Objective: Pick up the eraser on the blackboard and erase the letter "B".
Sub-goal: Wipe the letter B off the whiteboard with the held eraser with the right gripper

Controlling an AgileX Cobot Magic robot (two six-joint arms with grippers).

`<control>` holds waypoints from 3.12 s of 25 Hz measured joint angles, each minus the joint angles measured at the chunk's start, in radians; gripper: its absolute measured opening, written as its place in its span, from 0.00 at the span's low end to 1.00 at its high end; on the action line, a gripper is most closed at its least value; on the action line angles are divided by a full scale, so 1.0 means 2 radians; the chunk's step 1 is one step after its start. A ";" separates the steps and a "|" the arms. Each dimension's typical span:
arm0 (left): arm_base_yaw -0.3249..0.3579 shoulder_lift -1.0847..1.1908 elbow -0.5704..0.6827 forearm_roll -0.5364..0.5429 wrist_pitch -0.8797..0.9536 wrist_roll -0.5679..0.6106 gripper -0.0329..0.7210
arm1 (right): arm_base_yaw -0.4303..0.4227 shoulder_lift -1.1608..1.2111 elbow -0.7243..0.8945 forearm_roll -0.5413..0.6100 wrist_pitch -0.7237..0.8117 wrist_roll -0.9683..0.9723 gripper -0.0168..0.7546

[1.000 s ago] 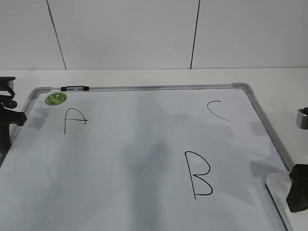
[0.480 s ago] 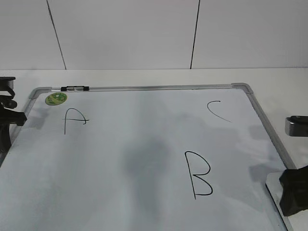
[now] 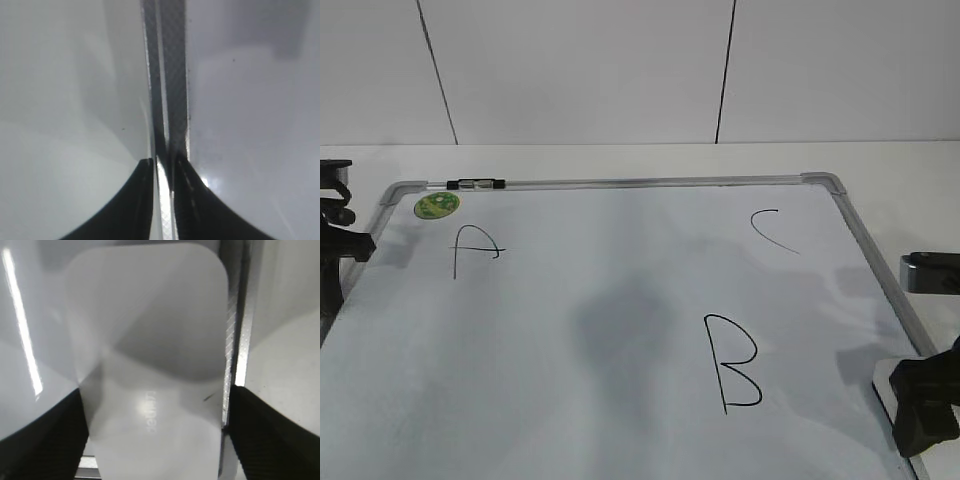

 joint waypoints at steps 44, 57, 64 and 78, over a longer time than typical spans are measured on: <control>0.000 0.000 0.000 -0.004 0.000 0.000 0.20 | 0.005 0.062 -0.171 0.001 0.099 -0.003 0.72; 0.000 0.000 0.000 -0.007 0.000 0.000 0.21 | 0.065 0.192 -0.235 0.020 0.075 -0.003 0.72; 0.000 0.000 0.000 -0.007 0.000 0.000 0.21 | 0.077 0.203 -0.245 0.017 0.087 0.001 0.72; 0.001 0.000 0.000 -0.009 0.000 0.000 0.21 | 0.263 0.285 -0.376 0.032 0.103 0.001 0.72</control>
